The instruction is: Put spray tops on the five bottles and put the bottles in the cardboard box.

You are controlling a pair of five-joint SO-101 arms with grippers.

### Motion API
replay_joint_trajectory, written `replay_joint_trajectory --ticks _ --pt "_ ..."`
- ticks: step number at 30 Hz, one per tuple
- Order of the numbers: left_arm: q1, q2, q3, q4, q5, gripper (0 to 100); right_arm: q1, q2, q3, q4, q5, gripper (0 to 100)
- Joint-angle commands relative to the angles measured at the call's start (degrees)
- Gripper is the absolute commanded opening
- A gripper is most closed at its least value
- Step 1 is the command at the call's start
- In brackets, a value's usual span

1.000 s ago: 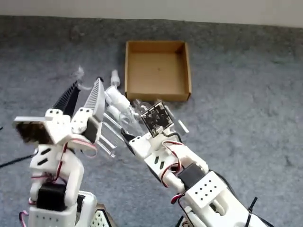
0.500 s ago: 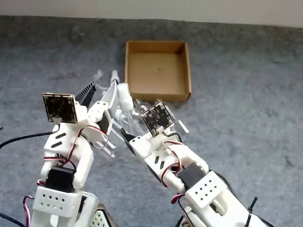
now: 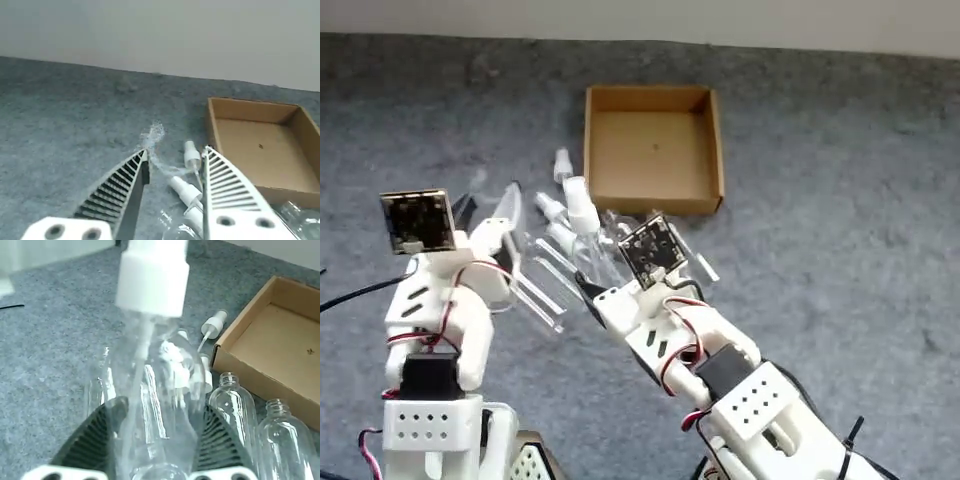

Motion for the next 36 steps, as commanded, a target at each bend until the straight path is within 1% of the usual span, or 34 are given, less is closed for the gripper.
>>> replay_joint_trajectory --ticks 1,3,6,8,11,15,18,21,24,27,30,32,36 --pt "-3.5 0.3 0.9 1.1 -0.6 14 -0.4 -1.8 -2.1 -1.1 -0.3 0.5" --pt "-3.6 0.3 2.3 3.6 -4.0 14 1.5 -1.8 -2.1 -1.0 -0.3 0.5" --pt "-1.9 0.3 5.2 5.3 -9.8 14 6.7 -1.8 -2.2 -1.0 -0.3 0.5" --pt "-0.2 0.4 6.0 5.1 -10.5 14 8.4 -1.8 -2.2 -1.0 -0.3 0.4" --pt "3.0 0.7 6.0 5.3 -10.6 14 8.2 -1.9 -2.9 -1.0 -0.4 0.4" --pt "6.2 0.3 5.9 6.9 -10.6 14 9.8 -1.3 -11.8 0.9 -1.4 0.4" --pt "10.4 -0.3 3.8 10.5 -10.6 16 9.9 -1.2 -17.0 1.8 -5.5 0.4" --pt "14.5 -4.4 2.1 15.9 -10.6 22 9.9 -1.2 -19.9 1.8 -5.8 0.4" --pt "18.2 -12.2 1.9 20.7 -10.6 25 9.6 -1.1 -21.0 1.8 -6.0 0.4" --pt "21.7 -21.1 2.1 24.3 -10.6 25 7.3 1.9 -20.7 1.7 -6.0 0.4" --pt "22.7 -27.6 2.4 26.0 -10.6 25 5.2 7.4 -21.2 1.7 -7.4 0.4" --pt "22.7 -27.9 3.6 25.8 -10.6 25 4.6 10.2 -22.4 1.7 -9.5 0.4" --pt "22.9 -26.7 5.5 25.1 -10.5 25 3.1 13.8 -24.7 1.8 -10.2 0.3"
